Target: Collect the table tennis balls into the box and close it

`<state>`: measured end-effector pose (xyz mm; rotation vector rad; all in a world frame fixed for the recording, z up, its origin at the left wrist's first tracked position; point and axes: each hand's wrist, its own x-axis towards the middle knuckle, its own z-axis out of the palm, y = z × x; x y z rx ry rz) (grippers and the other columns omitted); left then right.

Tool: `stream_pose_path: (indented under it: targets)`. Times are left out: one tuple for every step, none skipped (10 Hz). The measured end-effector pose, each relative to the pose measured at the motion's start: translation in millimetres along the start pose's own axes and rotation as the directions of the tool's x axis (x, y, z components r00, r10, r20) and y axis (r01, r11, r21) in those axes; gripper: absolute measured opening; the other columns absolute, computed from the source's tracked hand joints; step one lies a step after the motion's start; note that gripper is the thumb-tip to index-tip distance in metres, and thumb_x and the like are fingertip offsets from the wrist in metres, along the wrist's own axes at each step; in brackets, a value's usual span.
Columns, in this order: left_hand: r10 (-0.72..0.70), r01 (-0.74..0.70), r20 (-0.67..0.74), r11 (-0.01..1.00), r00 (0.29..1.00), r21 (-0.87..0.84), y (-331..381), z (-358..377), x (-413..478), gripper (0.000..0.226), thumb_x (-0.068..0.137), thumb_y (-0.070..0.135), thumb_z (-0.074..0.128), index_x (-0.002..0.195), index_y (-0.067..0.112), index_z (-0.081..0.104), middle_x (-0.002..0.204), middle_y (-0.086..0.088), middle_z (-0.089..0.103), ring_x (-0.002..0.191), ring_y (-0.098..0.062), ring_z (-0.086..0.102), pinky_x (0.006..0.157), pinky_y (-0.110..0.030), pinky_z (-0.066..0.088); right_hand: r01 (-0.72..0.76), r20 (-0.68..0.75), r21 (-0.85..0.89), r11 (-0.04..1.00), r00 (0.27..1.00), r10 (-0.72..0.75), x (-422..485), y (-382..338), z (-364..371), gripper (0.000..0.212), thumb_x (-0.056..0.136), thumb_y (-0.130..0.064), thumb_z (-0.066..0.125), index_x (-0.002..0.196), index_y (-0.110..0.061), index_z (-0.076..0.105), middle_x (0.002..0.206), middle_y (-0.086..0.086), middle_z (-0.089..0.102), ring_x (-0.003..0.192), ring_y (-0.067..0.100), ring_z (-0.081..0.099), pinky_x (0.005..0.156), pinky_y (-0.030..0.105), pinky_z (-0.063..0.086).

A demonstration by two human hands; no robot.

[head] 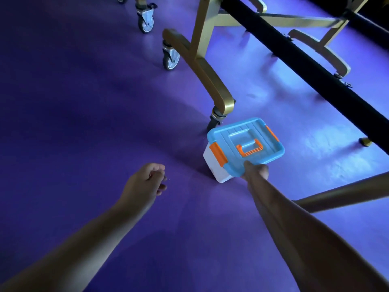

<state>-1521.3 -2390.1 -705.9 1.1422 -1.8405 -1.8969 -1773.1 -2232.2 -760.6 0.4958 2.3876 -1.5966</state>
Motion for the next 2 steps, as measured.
stream_pose_path:
  targets:
    - [-0.015, 0.015, 0.005, 1.0, 1.0, 0.001, -5, -4, 6, 0.017, 0.097, 0.011, 0.043, 0.103, 0.013, 0.058, 0.091, -0.005, 0.063, 0.07, -0.014, 0.062, 0.065, -0.026, 0.048, 0.084, -0.079, -0.188, 0.979, 0.992, -0.1, -11, 3, 2, 0.047, 0.079, -0.022, 0.061, 0.119, -0.001, 0.049, 0.118, 0.016, 0.06, 0.104, 0.034, 0.06, 0.086, 0.036, 0.048]
    - [-0.049, 0.049, 0.012, 0.999, 0.999, -0.009, -2, -10, 3, 0.018, 0.096, 0.01, 0.044, 0.104, 0.015, 0.058, 0.092, -0.005, 0.064, 0.071, -0.013, 0.063, 0.065, -0.025, 0.049, 0.171, -0.062, -0.465, 0.869, 0.973, -0.224, -34, 2, 2, 0.047, 0.09, -0.025, 0.05, 0.131, -0.005, 0.037, 0.131, 0.017, 0.044, 0.111, 0.038, 0.052, 0.08, 0.036, 0.037]
